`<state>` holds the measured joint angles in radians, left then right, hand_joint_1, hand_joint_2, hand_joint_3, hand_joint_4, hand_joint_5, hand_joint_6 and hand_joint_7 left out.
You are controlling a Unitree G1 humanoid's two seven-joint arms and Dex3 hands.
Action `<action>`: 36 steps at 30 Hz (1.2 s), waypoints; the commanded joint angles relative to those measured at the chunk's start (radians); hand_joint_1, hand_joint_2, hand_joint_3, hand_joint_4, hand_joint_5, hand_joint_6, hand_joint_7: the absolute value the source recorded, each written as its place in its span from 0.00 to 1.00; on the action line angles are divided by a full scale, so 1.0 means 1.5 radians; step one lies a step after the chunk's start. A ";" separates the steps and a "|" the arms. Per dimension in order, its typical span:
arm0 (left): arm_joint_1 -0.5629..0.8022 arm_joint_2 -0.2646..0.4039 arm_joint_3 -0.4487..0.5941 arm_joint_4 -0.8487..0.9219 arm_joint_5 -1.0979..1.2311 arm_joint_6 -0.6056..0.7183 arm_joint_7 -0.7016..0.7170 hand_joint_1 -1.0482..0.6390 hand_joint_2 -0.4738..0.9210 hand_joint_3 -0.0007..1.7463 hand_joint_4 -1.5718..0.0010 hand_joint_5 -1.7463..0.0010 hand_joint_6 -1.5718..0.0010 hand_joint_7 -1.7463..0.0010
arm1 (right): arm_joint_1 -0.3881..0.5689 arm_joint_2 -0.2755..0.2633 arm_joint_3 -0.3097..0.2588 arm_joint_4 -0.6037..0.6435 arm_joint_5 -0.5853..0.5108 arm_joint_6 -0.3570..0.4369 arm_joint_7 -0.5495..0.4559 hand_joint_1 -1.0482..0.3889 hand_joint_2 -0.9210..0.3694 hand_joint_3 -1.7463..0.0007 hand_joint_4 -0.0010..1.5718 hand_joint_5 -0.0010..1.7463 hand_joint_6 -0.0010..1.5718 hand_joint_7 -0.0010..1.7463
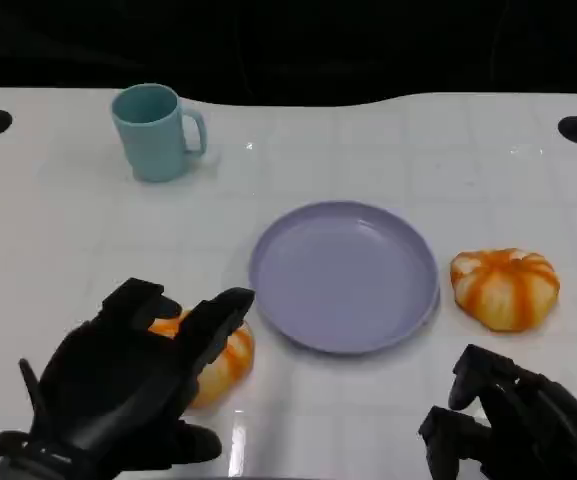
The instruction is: Grasp the bread from the table and place it into the plate.
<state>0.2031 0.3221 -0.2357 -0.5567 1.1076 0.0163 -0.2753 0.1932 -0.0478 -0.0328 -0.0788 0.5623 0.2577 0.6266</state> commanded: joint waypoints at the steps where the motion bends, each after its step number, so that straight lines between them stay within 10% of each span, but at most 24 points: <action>1: -0.018 -0.010 -0.010 0.017 0.034 0.017 0.009 0.19 0.97 0.00 0.97 0.51 0.85 0.97 | 0.000 -0.013 -0.005 -0.006 0.000 -0.001 0.001 0.24 0.00 0.88 0.56 0.92 0.49 0.77; 36: -0.107 -0.041 -0.075 0.150 0.163 0.121 -0.058 0.18 1.00 0.01 0.99 0.58 0.92 1.00 | -0.004 -0.008 -0.001 -0.006 -0.001 0.001 0.003 0.23 0.00 0.86 0.56 0.92 0.48 0.79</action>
<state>0.0541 0.2457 -0.3523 -0.3562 1.3604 0.1914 -0.3788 0.1866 -0.0489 -0.0295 -0.0794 0.5613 0.2616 0.6373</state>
